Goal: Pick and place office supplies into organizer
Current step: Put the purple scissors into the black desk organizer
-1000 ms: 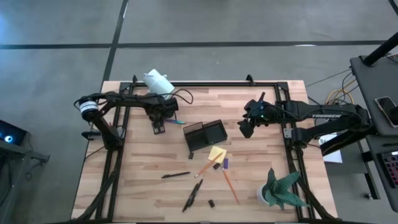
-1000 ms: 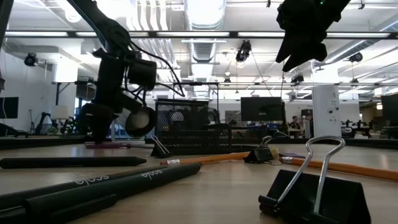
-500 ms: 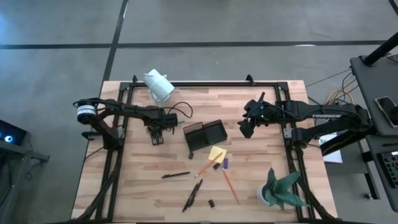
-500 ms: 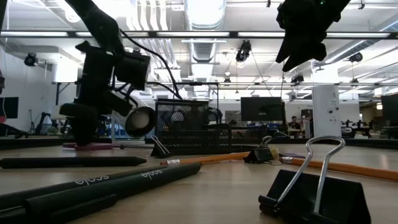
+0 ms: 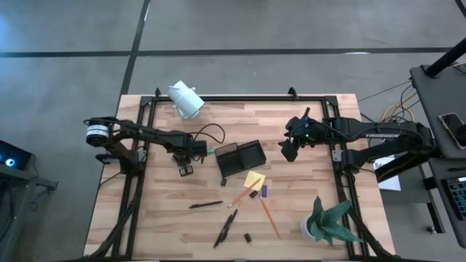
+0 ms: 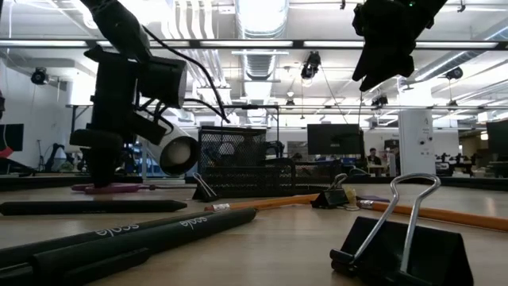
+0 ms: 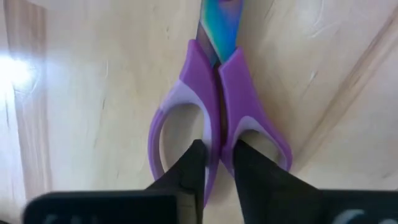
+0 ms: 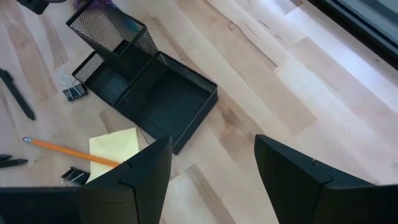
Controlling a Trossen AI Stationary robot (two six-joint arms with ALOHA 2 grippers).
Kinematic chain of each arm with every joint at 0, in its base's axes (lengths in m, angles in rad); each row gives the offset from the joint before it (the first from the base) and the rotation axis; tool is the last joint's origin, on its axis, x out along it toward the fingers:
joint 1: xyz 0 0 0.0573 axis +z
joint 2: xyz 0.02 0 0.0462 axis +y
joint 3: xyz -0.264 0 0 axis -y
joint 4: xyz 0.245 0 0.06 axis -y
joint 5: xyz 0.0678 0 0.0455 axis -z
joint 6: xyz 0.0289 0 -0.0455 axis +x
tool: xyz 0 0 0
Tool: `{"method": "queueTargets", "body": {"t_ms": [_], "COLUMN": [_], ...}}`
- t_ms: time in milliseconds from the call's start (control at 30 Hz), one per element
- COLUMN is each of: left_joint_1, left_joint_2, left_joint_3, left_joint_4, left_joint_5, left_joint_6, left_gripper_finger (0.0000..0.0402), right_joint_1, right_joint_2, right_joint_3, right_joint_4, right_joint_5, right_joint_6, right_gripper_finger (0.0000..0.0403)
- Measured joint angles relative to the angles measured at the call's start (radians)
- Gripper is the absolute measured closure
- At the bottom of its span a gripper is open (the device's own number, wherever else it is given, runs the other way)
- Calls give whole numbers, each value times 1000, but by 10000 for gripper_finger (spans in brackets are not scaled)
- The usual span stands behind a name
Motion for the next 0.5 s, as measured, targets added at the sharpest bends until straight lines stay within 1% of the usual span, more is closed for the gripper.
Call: {"method": "queueTargets", "body": {"t_ms": [167, 267, 367, 400, 467, 500], "left_joint_1": [-30, -57, -86, -95, -114, -123], "left_joint_2": [0, -2, -13, -21, -29, -34], "left_joint_3": [5, 25, 68, 85, 124, 145], "left_joint_4": [-1, -33, -131, -158, -220, -262], "left_joint_5": [-31, -53, -77, -83, -122, -139], "left_joint_6": [-18, -18, -20, -19, -23, -27], "left_gripper_finger": [364, 365, 365, 371, 400, 398], "right_joint_1": [-9, -9, -9, -9, -9, -9], "right_joint_2": [0, 0, 0, 0, 0, 0], "right_joint_3": [0, 0, 0, 0, 0, 0], "right_joint_4": [0, 0, 0, 1, 2, 2], "right_joint_5": [2, 2, 2, 2, 3, 7], "right_joint_6": [-5, -5, -5, -5, -11, -12], "right_gripper_finger": [182, 182, 182, 182, 182, 182]}}
